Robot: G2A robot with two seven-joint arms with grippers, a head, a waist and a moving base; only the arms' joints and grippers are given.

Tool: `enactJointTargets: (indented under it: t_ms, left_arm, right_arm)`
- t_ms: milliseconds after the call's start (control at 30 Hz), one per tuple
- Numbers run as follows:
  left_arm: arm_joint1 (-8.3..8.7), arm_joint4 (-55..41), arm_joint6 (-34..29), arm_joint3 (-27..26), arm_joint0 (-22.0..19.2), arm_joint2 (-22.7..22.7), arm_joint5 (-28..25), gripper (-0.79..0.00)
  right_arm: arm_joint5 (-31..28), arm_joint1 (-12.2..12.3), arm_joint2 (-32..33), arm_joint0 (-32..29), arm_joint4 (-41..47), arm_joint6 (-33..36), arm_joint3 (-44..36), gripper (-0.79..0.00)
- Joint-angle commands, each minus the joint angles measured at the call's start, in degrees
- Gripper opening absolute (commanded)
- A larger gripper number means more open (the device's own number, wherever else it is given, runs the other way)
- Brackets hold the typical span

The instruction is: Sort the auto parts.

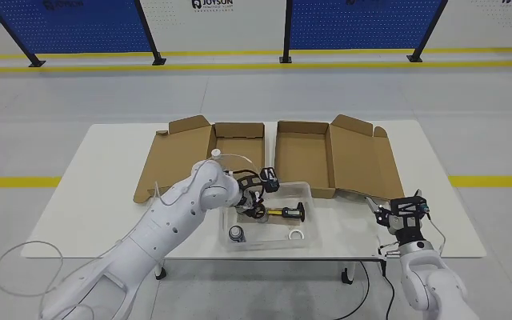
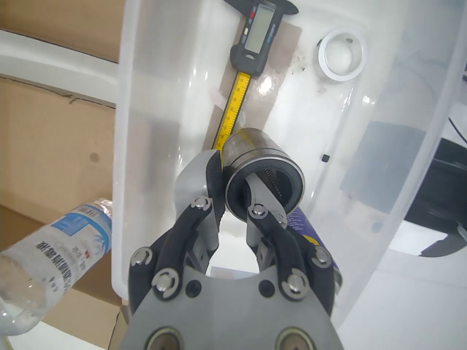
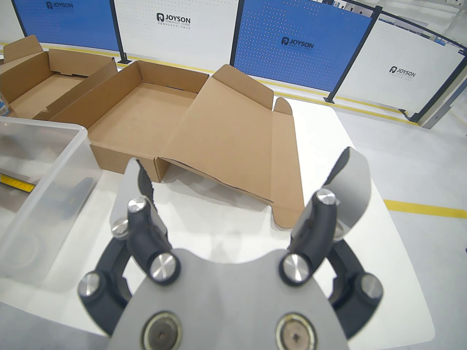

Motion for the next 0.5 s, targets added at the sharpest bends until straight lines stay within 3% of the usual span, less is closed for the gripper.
enactJointTargets:
  t_ms: [0, 133, 467]
  left_arm:
    - [0.57, -0.46, 0.6, -1.85, 0.86, -1.63, 0.83, -0.785]
    - [1.91, -3.71, 1.64, -6.46, 3.23, -5.78, 1.07, -0.785]
    - [4.75, -11.74, -5.47, -20.52, 8.4, -11.82, -1.89, -0.785]
  right_arm:
    - [0.0, 0.0, 0.0, 0.0, 0.0, 0.0, 0.0, 0.0]
    - [0.0, 0.0, 0.0, 0.0, 0.0, 0.0, 0.0, 0.0]
    - [0.0, 0.0, 0.0, 0.0, 0.0, 0.0, 0.0, 0.0]
